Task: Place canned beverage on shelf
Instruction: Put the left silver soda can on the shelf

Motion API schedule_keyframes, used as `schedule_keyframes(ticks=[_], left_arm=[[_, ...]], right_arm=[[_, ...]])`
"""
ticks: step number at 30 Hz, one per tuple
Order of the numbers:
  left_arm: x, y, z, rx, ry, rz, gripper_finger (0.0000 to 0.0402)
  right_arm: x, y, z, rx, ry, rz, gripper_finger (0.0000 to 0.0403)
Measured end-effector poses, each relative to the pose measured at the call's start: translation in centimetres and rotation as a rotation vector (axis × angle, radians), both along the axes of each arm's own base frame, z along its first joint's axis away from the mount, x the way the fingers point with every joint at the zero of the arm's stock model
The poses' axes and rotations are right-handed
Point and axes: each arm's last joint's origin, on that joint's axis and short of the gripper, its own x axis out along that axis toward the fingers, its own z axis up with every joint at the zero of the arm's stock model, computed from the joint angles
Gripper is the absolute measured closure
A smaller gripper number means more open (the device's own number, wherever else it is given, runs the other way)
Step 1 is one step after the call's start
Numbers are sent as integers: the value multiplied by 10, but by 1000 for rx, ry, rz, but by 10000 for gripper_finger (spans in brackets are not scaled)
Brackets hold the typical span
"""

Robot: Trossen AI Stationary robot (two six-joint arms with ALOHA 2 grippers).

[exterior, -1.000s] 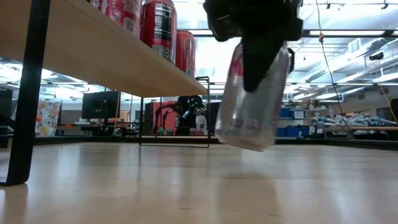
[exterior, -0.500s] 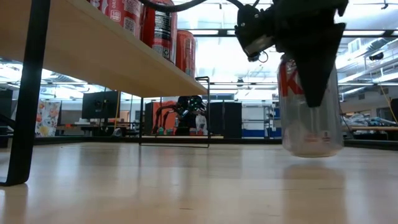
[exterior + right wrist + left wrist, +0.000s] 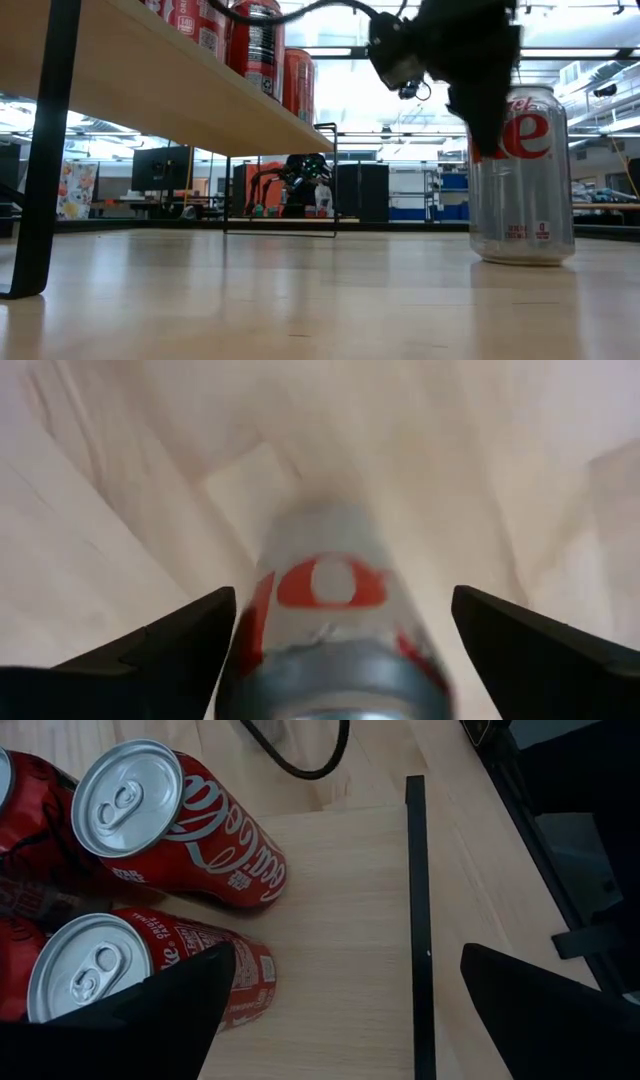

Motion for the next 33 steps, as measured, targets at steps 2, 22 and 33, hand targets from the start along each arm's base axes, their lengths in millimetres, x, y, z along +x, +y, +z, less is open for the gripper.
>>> schedule_keyframes(ticks=[2, 22, 33], left_arm=[[0, 0, 0, 0, 0, 0, 2], [0, 0, 0, -8, 0, 11, 2], [3, 2, 0, -10, 0, 30, 2]], right_arm=[[3, 4, 8, -51, -46, 28, 21], [-55, 52, 40, -313, -410, 54, 21], [-102, 52, 12, -331, -712, 36, 21]])
